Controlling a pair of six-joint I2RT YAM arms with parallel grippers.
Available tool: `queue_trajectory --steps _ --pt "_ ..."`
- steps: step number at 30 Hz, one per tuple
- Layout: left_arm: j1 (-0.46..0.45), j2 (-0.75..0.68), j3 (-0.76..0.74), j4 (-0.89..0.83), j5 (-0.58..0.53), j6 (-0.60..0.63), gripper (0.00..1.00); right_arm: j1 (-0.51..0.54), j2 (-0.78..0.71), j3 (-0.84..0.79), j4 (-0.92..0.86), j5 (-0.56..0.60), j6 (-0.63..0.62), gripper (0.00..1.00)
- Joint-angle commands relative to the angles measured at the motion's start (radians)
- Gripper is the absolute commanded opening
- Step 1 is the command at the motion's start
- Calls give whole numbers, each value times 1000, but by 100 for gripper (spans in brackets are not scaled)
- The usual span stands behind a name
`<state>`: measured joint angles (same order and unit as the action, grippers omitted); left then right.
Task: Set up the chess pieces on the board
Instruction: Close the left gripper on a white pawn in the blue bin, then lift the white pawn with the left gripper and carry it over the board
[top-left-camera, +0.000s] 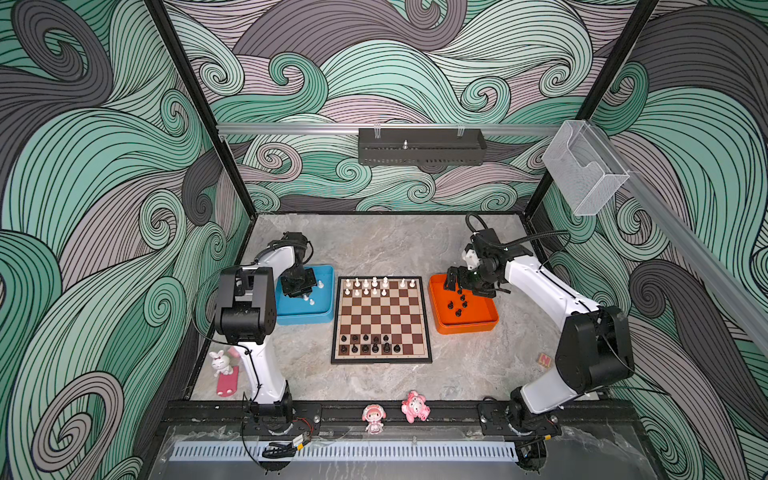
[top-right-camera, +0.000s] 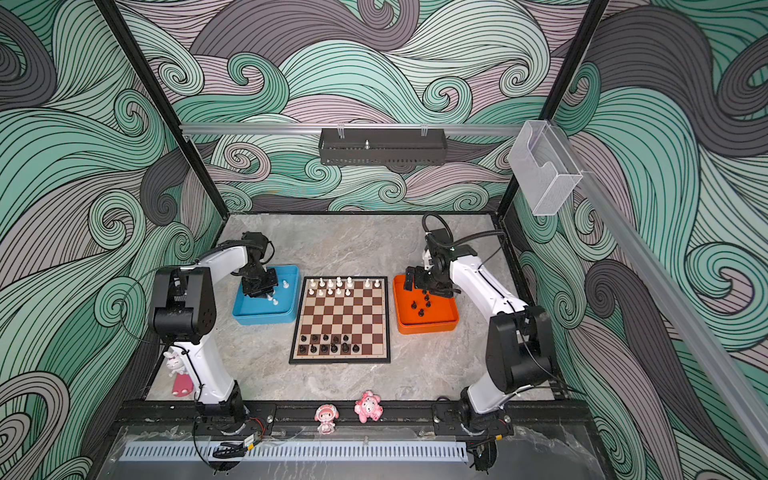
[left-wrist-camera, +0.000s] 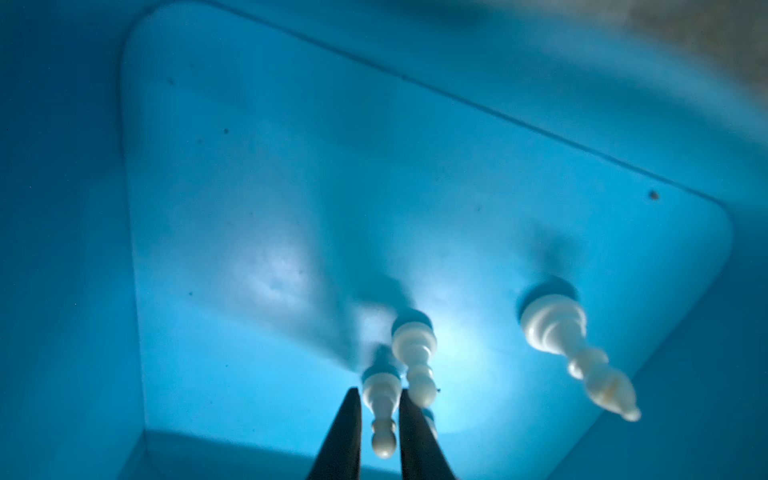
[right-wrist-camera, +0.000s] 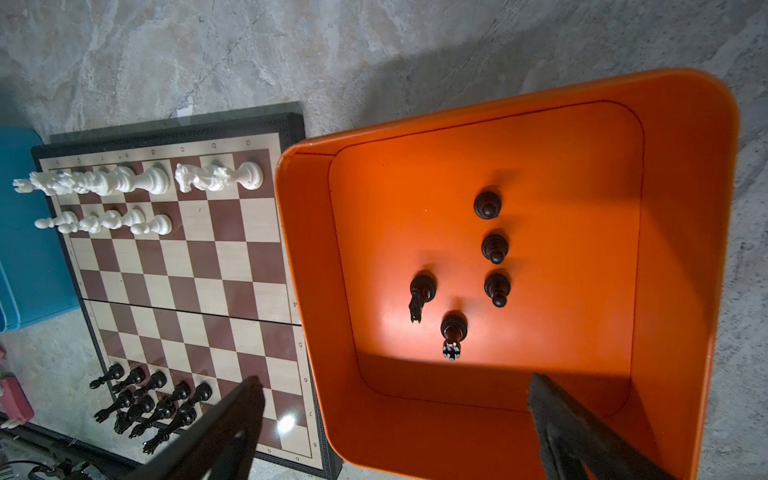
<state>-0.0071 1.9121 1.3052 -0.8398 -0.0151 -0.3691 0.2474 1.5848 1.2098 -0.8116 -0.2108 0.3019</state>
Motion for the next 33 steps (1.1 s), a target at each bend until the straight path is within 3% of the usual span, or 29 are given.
queue_trajectory --steps 1,22,33 --pt "-13 -3 -11 -6 -7 -2 23 -3 4 8 -7 -5 -9 99" --pt "-16 -33 24 -44 -46 20 11 -5 -3 7 -6 -3 -8 99" --pt "-63 -134 138 -166 -46 59 10 -5 -11 14 -6 -5 -6 99"
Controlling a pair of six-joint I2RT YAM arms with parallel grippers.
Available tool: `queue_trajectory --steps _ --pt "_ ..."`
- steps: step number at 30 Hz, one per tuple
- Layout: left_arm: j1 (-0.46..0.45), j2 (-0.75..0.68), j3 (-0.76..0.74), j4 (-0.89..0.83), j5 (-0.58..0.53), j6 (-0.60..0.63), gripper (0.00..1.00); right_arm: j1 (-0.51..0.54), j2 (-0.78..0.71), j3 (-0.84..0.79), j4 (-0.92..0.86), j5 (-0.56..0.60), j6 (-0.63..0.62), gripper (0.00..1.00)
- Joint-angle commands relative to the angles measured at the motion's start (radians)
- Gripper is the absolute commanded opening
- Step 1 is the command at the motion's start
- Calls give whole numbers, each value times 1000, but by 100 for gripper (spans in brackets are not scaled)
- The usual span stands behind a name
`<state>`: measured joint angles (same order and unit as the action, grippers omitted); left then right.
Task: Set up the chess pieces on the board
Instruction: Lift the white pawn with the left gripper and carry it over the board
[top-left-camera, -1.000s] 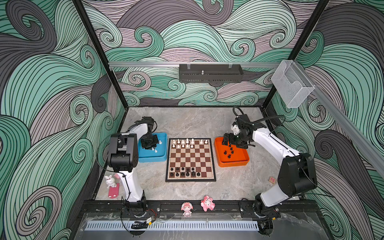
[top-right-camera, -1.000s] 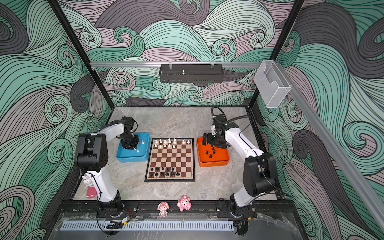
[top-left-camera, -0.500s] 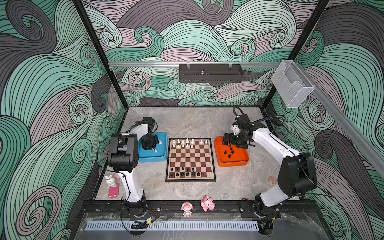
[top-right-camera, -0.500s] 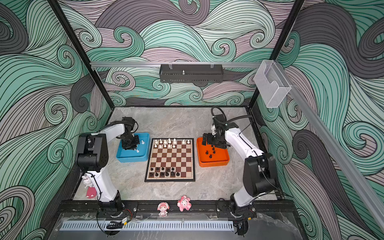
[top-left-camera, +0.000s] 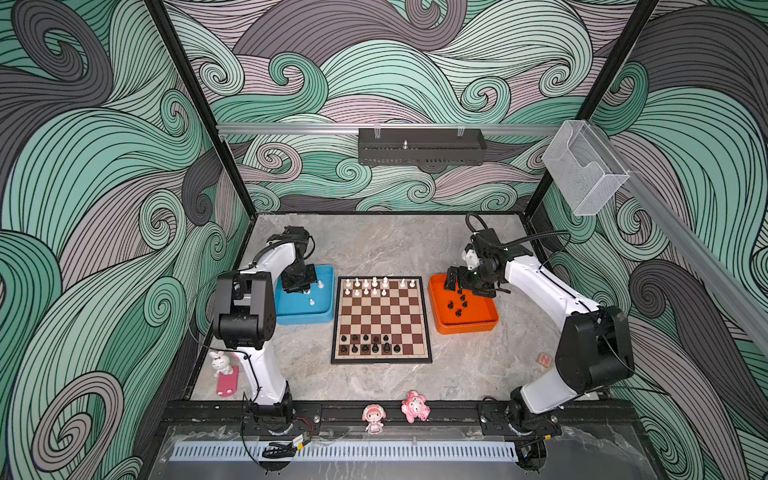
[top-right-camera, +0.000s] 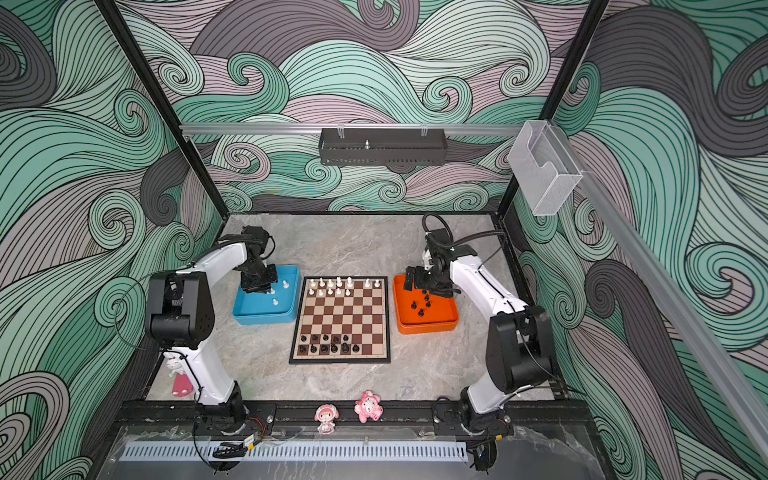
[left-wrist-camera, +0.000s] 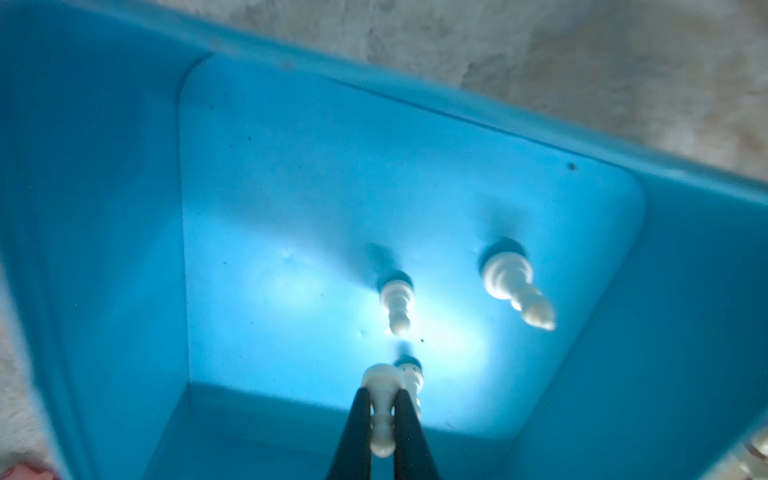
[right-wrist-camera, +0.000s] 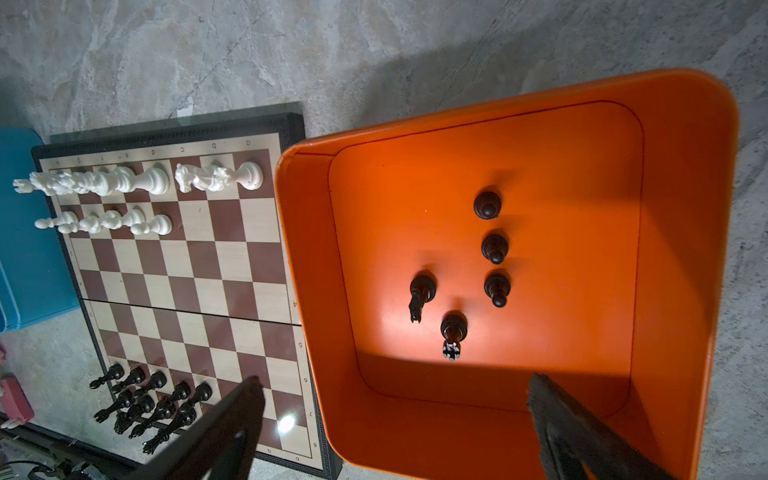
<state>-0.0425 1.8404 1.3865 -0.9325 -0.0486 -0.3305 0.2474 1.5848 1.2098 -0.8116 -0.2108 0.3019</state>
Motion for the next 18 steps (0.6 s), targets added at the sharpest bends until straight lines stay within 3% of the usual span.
queue_trajectory --steps 1,7,18 --pt "-42 -72 75 -87 -11 23 10 -4 -12 14 -6 -6 -5 99" --pt "-176 -78 213 -144 9 39 10 -5 -28 13 -5 -2 -1 99" --pt "-524 86 469 -180 26 61 10 -9 -83 -7 -21 14 11 99"
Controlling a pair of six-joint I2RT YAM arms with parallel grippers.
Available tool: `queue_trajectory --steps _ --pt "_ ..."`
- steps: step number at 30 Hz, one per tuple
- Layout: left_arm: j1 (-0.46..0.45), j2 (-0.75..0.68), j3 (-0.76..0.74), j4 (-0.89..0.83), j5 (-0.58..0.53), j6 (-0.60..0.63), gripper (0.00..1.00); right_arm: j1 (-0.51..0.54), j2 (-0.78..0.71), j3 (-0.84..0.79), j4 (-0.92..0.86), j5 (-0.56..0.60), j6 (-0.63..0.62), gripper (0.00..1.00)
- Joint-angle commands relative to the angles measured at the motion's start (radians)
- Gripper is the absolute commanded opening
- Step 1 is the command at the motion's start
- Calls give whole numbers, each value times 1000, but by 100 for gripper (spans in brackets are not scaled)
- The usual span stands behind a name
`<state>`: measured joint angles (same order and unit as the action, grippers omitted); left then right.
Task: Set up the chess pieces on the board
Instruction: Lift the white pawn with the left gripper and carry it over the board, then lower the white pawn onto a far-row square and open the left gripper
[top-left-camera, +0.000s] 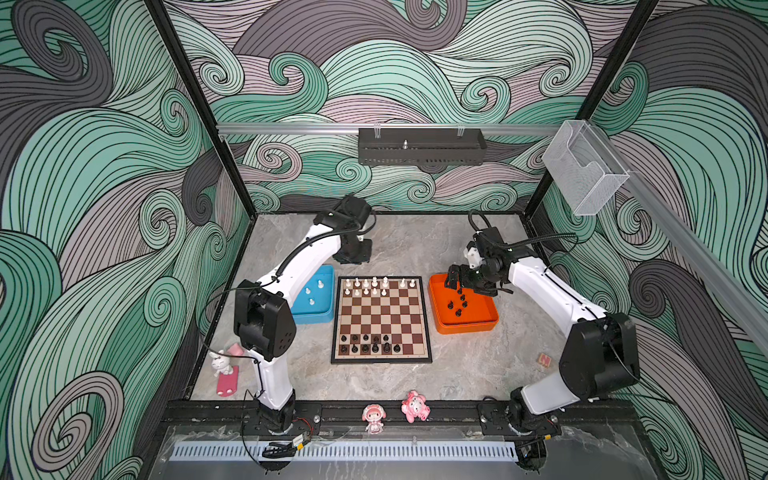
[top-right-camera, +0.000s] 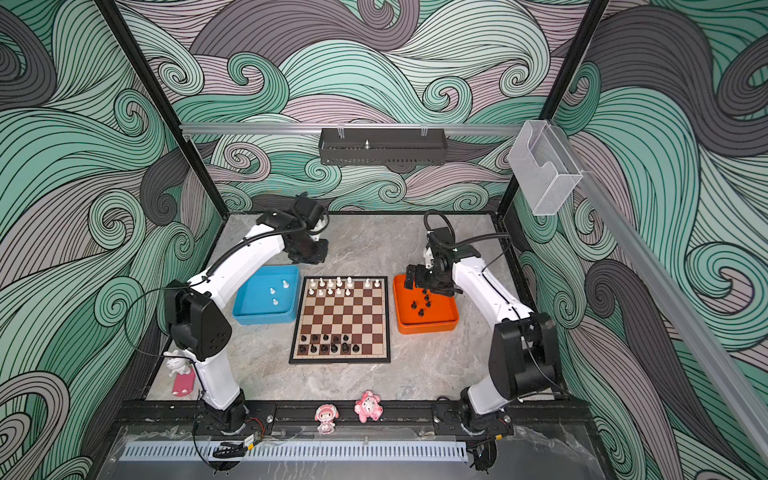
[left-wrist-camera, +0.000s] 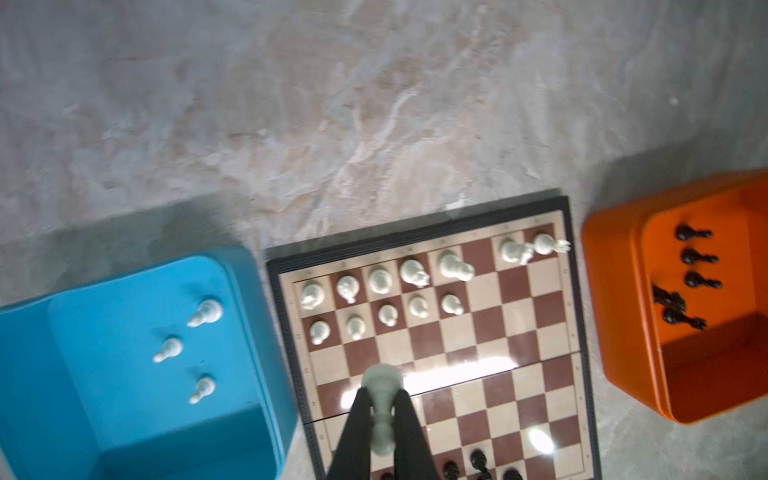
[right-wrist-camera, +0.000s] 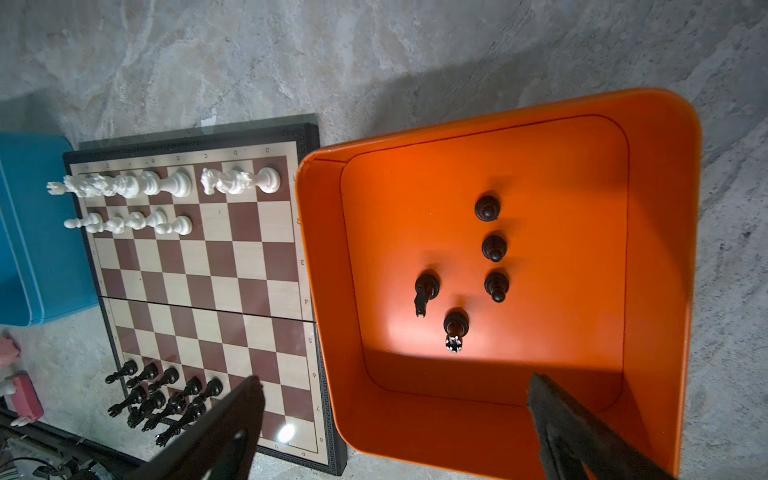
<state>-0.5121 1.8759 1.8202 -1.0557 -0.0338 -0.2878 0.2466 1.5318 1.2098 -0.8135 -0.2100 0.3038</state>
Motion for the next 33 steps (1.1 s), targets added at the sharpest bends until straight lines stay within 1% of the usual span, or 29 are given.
queue_trajectory --steps 1,5,9,22,33 --pt "-79 69 46 -55 16 21 10 -7 -34 -10 -18 14 11 99" --pt "-149 127 73 -38 23 27 10 -10 -45 -21 -19 15 15 99" --pt "-182 175 90 -15 27 26 10 -11 -50 -29 -18 14 15 99" --pt "-190 306 100 47 26 11 10 -29 -75 -59 -28 10 -8 99" --pt "-191 374 147 30 13 10 10 -52 -70 -61 -30 -2 -23 99"
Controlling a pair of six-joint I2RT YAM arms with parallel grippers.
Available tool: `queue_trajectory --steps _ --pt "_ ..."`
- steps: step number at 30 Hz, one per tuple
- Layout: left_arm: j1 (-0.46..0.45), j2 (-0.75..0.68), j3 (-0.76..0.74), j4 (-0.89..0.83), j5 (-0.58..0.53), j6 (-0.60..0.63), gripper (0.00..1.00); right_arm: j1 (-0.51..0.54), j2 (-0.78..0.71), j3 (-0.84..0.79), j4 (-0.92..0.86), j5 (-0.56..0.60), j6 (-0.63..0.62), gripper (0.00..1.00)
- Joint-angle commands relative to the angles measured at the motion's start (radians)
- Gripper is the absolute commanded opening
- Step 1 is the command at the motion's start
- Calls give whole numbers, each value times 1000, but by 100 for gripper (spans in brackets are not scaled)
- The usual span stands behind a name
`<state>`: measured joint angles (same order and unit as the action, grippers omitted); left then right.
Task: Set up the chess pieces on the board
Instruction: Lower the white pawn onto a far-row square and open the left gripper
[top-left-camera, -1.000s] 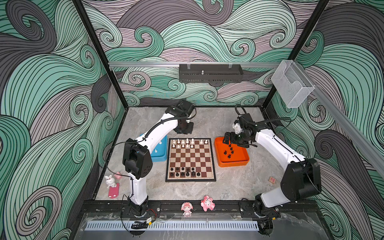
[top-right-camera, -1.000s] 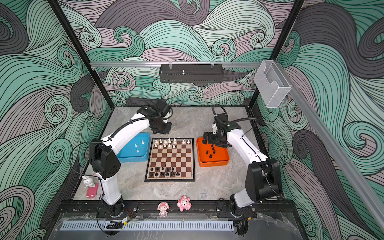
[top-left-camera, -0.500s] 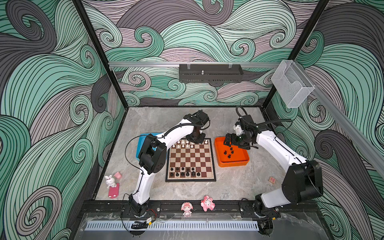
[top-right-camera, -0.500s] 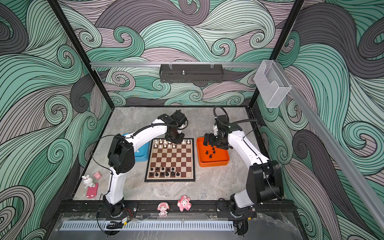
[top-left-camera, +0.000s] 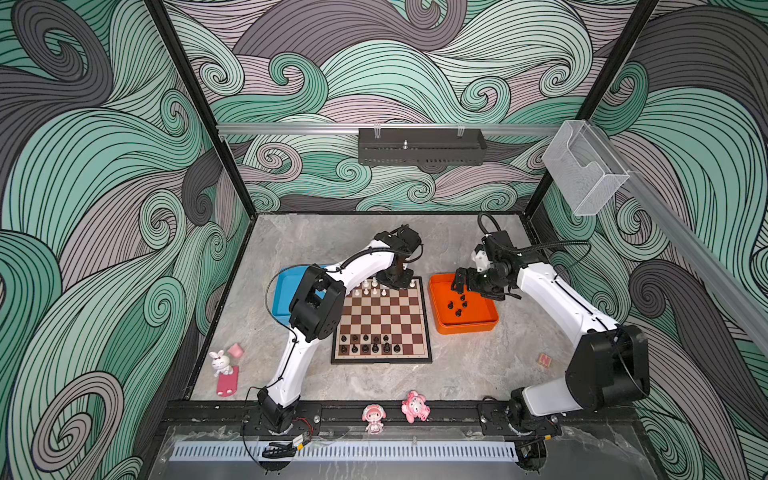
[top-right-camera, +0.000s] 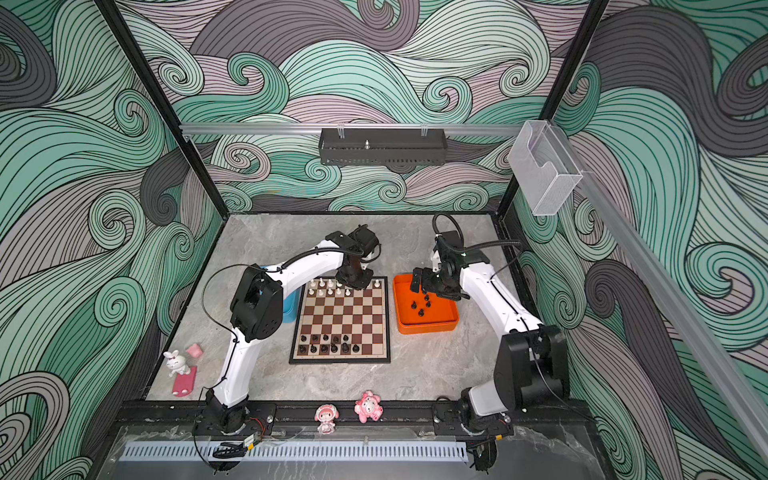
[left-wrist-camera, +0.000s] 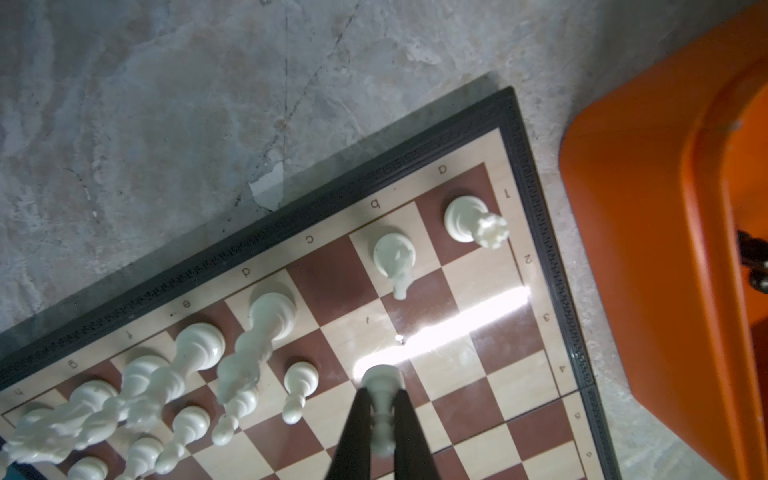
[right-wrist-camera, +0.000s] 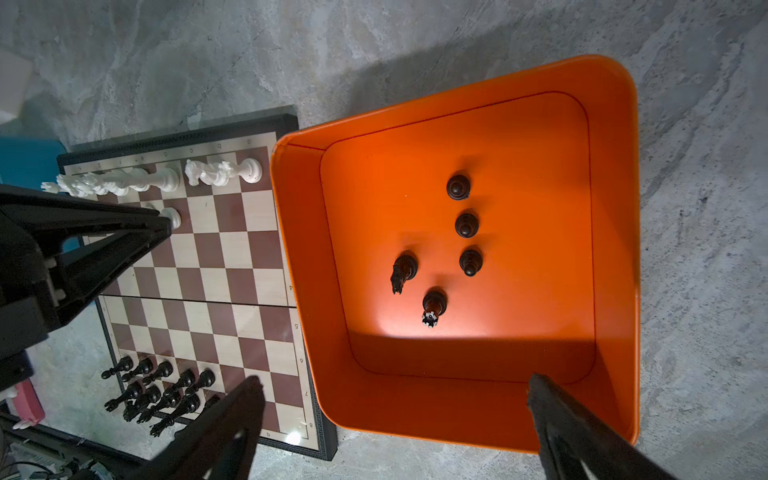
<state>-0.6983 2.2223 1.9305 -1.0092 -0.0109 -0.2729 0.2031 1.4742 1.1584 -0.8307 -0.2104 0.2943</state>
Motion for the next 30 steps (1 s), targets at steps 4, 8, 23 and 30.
queue_trajectory --steps 4,8,23,30 --pt "-6 47 44 -27 -17 -2 10 -12 -7 -9 -14 -4 -17 99" --pt "-6 60 53 -41 -30 -4 10 -14 1 -7 -13 -9 -18 99" --pt "-5 92 58 -65 -58 -13 10 -21 21 -3 -12 -15 -21 99" --pt "-4 96 59 -65 -58 -14 10 -21 30 -1 -13 -20 -21 99"
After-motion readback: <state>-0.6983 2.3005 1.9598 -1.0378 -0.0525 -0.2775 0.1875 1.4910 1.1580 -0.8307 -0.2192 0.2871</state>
